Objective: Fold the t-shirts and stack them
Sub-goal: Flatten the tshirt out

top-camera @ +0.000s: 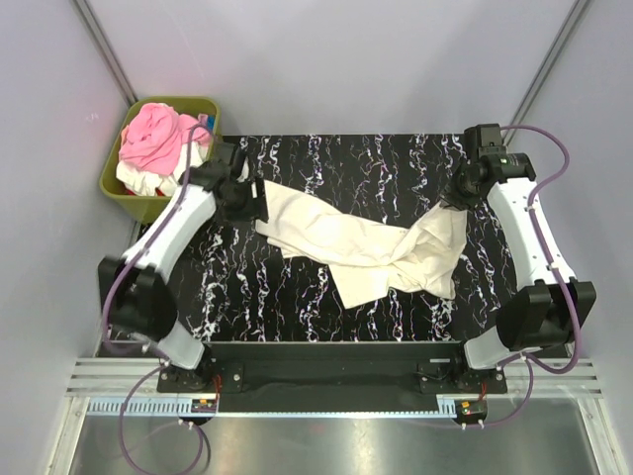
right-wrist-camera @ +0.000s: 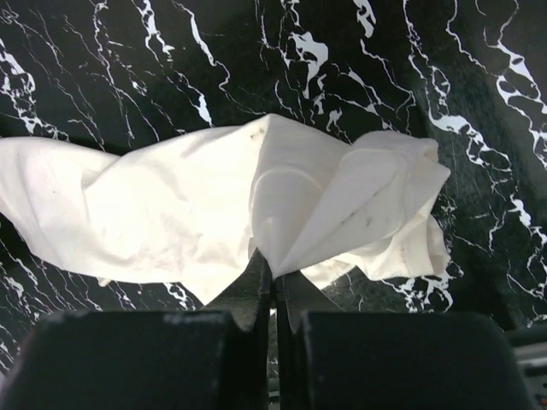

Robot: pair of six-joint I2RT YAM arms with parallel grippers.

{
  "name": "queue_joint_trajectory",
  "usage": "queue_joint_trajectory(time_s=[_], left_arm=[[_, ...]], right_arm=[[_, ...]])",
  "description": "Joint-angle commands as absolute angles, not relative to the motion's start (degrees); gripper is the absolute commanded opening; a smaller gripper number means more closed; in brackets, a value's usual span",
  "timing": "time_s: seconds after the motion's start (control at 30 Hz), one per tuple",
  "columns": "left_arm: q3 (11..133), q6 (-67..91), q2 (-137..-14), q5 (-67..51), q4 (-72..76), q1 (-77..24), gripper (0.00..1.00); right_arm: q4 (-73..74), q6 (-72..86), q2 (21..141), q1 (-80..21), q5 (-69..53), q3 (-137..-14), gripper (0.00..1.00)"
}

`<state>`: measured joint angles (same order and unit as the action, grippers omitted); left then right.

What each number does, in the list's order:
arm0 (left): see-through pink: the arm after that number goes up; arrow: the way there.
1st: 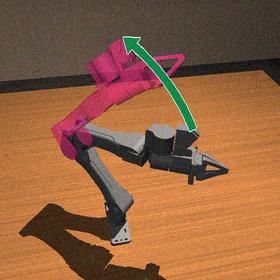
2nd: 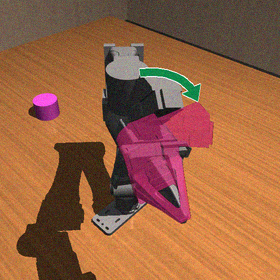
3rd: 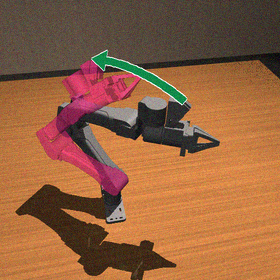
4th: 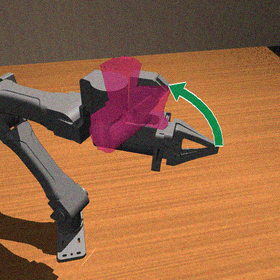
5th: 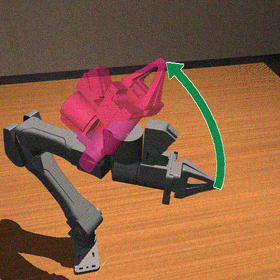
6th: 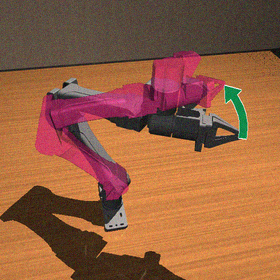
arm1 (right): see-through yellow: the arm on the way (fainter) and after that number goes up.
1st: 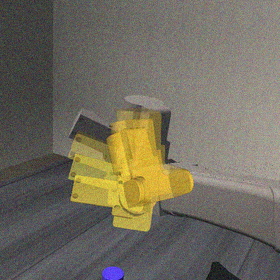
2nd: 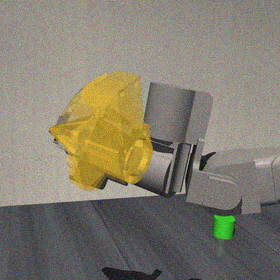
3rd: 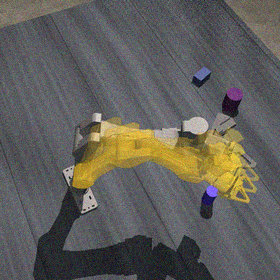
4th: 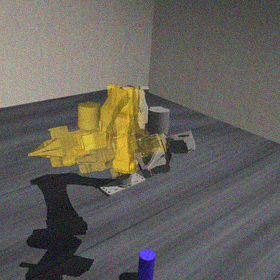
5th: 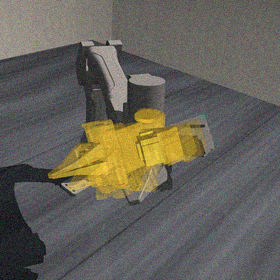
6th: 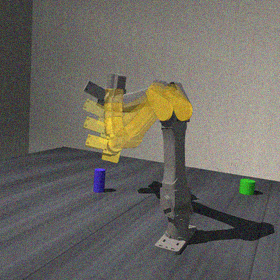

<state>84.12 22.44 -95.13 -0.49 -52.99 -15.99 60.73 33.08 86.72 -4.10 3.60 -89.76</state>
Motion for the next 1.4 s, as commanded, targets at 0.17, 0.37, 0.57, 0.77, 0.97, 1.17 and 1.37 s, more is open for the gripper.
queue_joint_trajectory(time_s=[0.17,0.37,0.57,0.77,0.97,1.17,1.37], left_arm=[[58.5,31.7,-78.2,-7.4,-34.6,-19.5,0.61],[50.7,37.5,-82.9,-13.4,-18.1,-22.2,0.59],[50.3,40.8,-90.2,-14.0,-13.1,-22.5,0.57],[49.0,42.2,-92.3,-11.2,-11.2,-22.7,0.53],[48.6,43.3,-94.2,-8.4,-10.7,-22.6,0.47],[49.2,43.2,-96.2,-6.3,-11.2,-22.6,0.45],[49.0,43.2,-98.1,-5.5,-10.0,-22.8,0.42]], right_arm=[[54.6,33.3,89.0,-3.3,0.3,-87.5,0.00],[53.7,33.0,87.9,-3.3,-1.2,-85.8,0.00],[52.9,32.3,86.2,-3.3,-2.2,-83.7,0.00],[52.0,32.0,85.6,-3.3,-3.0,-81.1,0.00],[50.7,32.0,86.1,-3.3,-4.2,-79.8,0.00],[50.5,31.4,86.7,-3.3,-3.9,-79.8,0.00],[50.1,31.4,87.9,-3.3,-4.6,-80.2,0.00]])
